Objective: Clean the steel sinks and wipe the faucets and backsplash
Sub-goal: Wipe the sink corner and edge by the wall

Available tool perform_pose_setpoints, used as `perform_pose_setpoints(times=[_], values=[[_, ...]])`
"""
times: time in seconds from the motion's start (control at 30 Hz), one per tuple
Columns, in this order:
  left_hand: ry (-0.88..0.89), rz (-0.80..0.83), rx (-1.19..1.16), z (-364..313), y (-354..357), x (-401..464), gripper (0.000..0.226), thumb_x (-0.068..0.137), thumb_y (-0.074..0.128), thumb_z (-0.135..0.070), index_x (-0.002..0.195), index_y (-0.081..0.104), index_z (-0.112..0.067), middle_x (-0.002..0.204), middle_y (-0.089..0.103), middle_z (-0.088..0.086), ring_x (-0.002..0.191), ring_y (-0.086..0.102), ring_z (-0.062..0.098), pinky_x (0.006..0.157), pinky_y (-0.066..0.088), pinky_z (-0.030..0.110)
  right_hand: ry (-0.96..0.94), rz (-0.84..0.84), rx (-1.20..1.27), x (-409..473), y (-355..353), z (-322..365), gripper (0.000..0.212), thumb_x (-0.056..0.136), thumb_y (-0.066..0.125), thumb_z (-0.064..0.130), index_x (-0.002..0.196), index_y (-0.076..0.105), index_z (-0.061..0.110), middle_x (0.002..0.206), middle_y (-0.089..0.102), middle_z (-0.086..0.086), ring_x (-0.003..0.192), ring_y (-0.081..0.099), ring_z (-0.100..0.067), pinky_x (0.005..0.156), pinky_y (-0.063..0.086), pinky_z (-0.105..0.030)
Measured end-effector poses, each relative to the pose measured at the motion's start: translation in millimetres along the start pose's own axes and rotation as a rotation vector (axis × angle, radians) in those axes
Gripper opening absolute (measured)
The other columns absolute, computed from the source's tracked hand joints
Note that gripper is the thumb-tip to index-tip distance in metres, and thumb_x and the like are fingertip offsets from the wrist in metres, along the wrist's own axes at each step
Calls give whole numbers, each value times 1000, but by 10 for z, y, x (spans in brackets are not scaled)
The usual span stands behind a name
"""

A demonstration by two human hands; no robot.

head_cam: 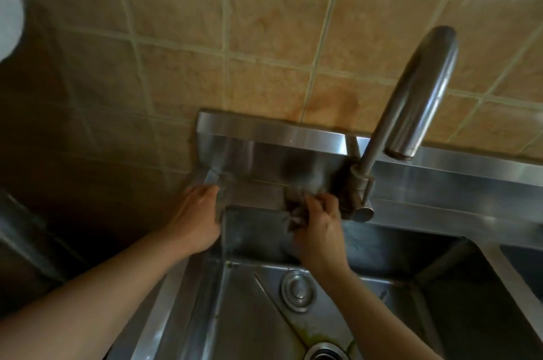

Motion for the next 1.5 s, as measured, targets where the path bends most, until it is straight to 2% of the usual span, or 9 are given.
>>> perform_pose_setpoints(times=[0.2, 0.4, 0.53, 0.67, 0.77, 0.9, 1.07, 1.2, 1.5], values=[[-37, 28, 54, 288, 42, -34, 45, 92, 52, -19, 136, 40, -18, 137, 44, 1, 126, 39, 22, 97, 38, 29, 242, 66, -236, 452, 233, -120, 66, 92, 52, 32, 148, 20, 16, 153, 8, -12, 135, 18, -33, 107, 32, -46], [-49, 37, -69, 454, 47, -39, 59, 87, 58, -14, 141, 36, -24, 130, 46, 7, 117, 48, 22, 91, 44, 27, 32, 58, -176, 404, 654, 353, 65, 76, 22, 47, 122, 57, 16, 141, 34, -16, 126, 33, -38, 104, 34, -46], [-87, 34, -145, 462, 44, -52, 60, 85, 59, -11, 138, 32, -20, 133, 42, 9, 119, 47, 24, 92, 41, 27, -23, 205, -61, 456, 982, 882, 85, 66, 5, 59, 133, 50, 32, 152, 23, -11, 139, 19, -32, 115, 17, -44], [-69, 8, -196, 544, 85, -28, 68, 84, 62, -10, 140, 24, -15, 138, 42, 8, 125, 45, 22, 97, 41, 27, -63, 403, 14, 531, 1207, 1246, 49, 96, 25, 42, 144, 34, 38, 159, 9, -4, 145, 4, -29, 118, 6, -45], [-62, 28, -220, 611, 125, -32, 66, 85, 62, -12, 139, 24, -17, 143, 41, 5, 128, 44, 20, 101, 40, 28, -150, 404, -85, 501, 1141, 1084, 54, 95, 22, 46, 147, 30, 36, 159, 9, 0, 145, 7, -27, 118, 10, -42], [-61, 40, -228, 632, 118, -20, 62, 89, 59, -18, 140, 24, -21, 146, 38, 1, 129, 42, 19, 103, 39, 30, -79, 251, -238, 446, 760, 436, 82, 71, 3, 58, 143, 36, 37, 156, 16, 4, 140, 22, -24, 114, 17, -39], [-73, 5, -191, 588, 129, -17, 60, 89, 59, -17, 138, 26, -21, 143, 40, 3, 124, 45, 19, 95, 41, 26, 216, 64, -323, 431, 358, -140, 44, 93, 39, 40, 135, 47, 31, 149, 24, -4, 129, 35, -30, 106, 32, -42], [-64, -18, -223, 573, 95, -45, 61, 89, 61, -16, 138, 26, -23, 139, 42, 3, 121, 48, 18, 90, 39, 23, 340, -50, -239, 479, 448, -109, 42, 90, 48, 29, 130, 52, 16, 146, 29, -14, 128, 32, -38, 106, 30, -46], [-201, -91, -315, 948, -17, -197, 63, 91, 55, -16, 144, 23, -25, 140, 45, 1, 127, 45, 19, 99, 41, 31, -206, 317, 23, 573, 1329, 1280, 68, 85, 13, 45, 146, 34, 27, 157, 20, -2, 144, 11, -27, 117, 8, -37]])
Point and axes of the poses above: each hand's wrist, its own x-axis towards the middle knuckle, its own y-axis out of the palm, z = x × y, the point moved 3 cm from there along x, towards the middle knuckle
